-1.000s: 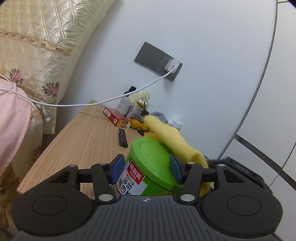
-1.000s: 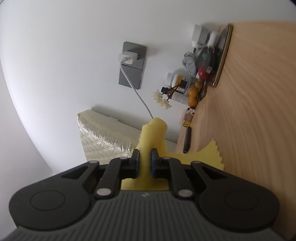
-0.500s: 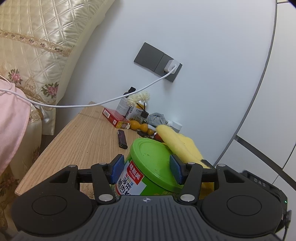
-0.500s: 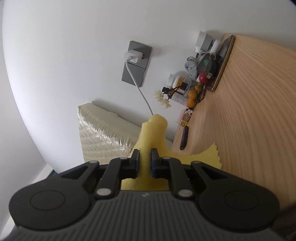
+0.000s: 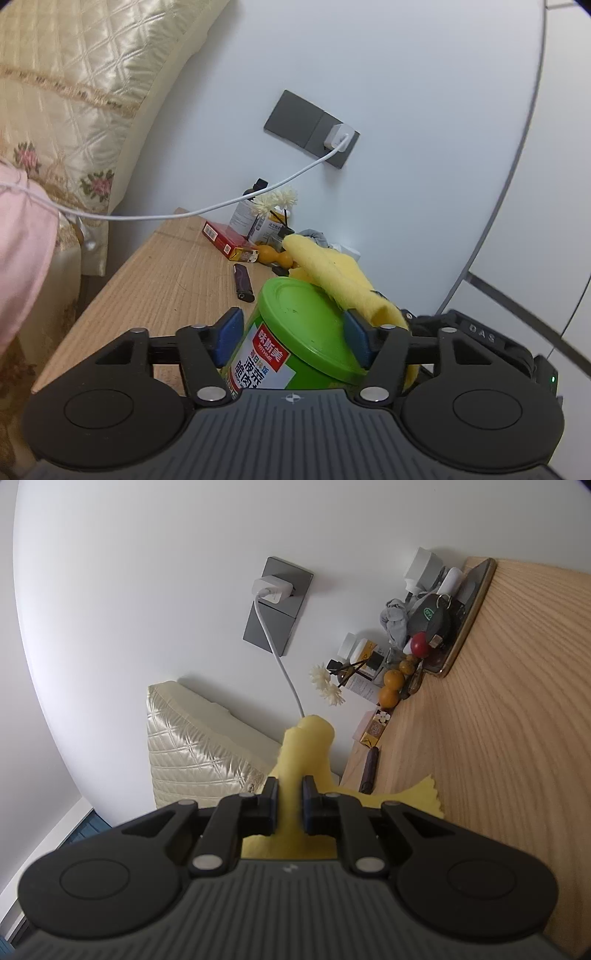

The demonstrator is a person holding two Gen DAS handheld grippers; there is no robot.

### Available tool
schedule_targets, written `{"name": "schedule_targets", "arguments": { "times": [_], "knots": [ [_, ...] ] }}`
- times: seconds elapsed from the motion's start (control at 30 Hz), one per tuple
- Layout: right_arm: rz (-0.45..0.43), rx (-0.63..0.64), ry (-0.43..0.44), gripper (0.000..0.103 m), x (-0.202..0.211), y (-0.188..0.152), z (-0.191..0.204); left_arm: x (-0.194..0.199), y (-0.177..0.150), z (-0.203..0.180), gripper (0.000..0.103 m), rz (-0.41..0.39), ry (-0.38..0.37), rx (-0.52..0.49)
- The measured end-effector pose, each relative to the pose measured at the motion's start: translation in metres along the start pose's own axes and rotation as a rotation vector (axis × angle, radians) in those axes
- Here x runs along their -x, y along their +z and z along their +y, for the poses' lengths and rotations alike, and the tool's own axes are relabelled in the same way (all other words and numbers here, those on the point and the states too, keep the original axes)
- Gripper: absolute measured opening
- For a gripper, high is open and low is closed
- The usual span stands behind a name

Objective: Clean container
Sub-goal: 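Set the canister upright on the table with the left gripper and release it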

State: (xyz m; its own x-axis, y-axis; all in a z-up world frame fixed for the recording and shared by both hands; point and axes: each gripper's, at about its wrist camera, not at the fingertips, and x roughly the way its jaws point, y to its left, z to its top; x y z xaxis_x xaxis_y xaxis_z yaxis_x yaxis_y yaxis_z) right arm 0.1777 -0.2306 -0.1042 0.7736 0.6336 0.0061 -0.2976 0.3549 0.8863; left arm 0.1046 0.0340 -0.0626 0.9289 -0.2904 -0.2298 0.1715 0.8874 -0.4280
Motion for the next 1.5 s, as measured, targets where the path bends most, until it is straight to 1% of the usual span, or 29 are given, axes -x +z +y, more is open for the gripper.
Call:
{"name": "schedule_targets", "arguments": {
  "times": [0.03, 0.07, 0.1, 0.2, 0.3, 0.43, 0.57, 0.77, 0.87, 0.93, 1.03, 1.1, 1.17, 1.23, 1.27, 1.33, 1.37, 1.4, 1.43, 1.47, 1.5],
  "knots": [
    [-0.001, 0.001, -0.001, 0.014, 0.001, 0.0, 0.0, 0.004, -0.001, -0.002, 0.073, -0.002, -0.004, -0.016],
    [-0.002, 0.001, -0.001, 0.014, 0.002, 0.0, 0.0, 0.008, -0.002, -0.005, 0.081, -0.006, -0.009, -0.034],
    [-0.003, 0.002, -0.003, 0.014, 0.003, -0.001, 0.001, 0.012, -0.004, -0.009, 0.087, -0.009, -0.013, -0.06],
    [-0.006, 0.023, -0.014, 0.014, 0.005, -0.001, 0.004, 0.017, -0.009, -0.024, 0.088, -0.006, -0.026, -0.157],
    [-0.013, 0.05, -0.028, 0.014, 0.009, -0.002, 0.008, 0.014, -0.015, -0.033, 0.09, 0.015, -0.024, -0.214],
    [-0.04, 0.054, -0.041, 0.014, 0.019, 0.002, 0.007, 0.007, -0.019, -0.035, 0.09, 0.025, 0.014, -0.247],
    [-0.061, 0.065, -0.054, 0.014, 0.027, 0.007, 0.007, -0.001, -0.02, -0.036, 0.088, 0.021, 0.044, -0.254],
    [-0.094, 0.151, -0.07, 0.014, 0.038, 0.02, 0.026, -0.008, -0.018, -0.041, 0.084, 0.013, 0.088, -0.291],
    [-0.095, 0.264, -0.163, 0.014, 0.04, 0.032, 0.045, -0.012, -0.017, -0.041, 0.082, 0.017, 0.107, -0.316],
    [-0.075, 0.352, -0.242, 0.014, 0.037, 0.038, 0.052, -0.013, -0.016, -0.041, 0.082, 0.017, 0.115, -0.32],
    [-0.012, 0.463, -0.386, 0.015, 0.026, 0.04, 0.054, -0.012, -0.014, -0.043, 0.084, 0.02, 0.132, -0.328],
    [0.038, 0.525, -0.469, 0.017, 0.019, 0.038, 0.051, -0.011, -0.012, -0.043, 0.087, 0.025, 0.142, -0.325],
    [0.079, 0.569, -0.529, 0.017, 0.013, 0.034, 0.047, -0.008, -0.01, -0.042, 0.091, 0.026, 0.15, -0.316],
    [0.107, 0.59, -0.547, 0.017, 0.008, 0.031, 0.043, -0.005, -0.008, -0.042, 0.095, 0.021, 0.157, -0.315],
    [0.117, 0.605, -0.553, 0.018, 0.006, 0.029, 0.041, -0.004, -0.007, -0.042, 0.096, 0.018, 0.16, -0.315],
    [0.126, 0.645, -0.574, 0.036, 0.002, 0.024, 0.041, -0.001, -0.004, -0.043, 0.098, 0.027, 0.151, -0.311],
    [0.126, 0.662, -0.578, 0.05, 0.001, 0.023, 0.043, 0.002, -0.002, -0.044, 0.098, 0.023, 0.15, -0.312],
    [0.124, 0.675, -0.576, 0.055, 0.001, 0.022, 0.044, 0.004, 0.0, -0.045, 0.099, 0.019, 0.149, -0.312],
    [0.122, 0.688, -0.575, 0.057, 0.002, 0.021, 0.046, 0.007, 0.002, -0.046, 0.1, 0.016, 0.148, -0.313],
    [0.12, 0.695, -0.574, 0.064, 0.002, 0.02, 0.048, 0.009, 0.004, -0.047, 0.103, 0.012, 0.146, -0.313],
    [0.115, 0.696, -0.577, 0.072, 0.004, 0.02, 0.051, 0.011, 0.007, -0.048, 0.103, 0.007, 0.145, -0.314]
  ]
}}
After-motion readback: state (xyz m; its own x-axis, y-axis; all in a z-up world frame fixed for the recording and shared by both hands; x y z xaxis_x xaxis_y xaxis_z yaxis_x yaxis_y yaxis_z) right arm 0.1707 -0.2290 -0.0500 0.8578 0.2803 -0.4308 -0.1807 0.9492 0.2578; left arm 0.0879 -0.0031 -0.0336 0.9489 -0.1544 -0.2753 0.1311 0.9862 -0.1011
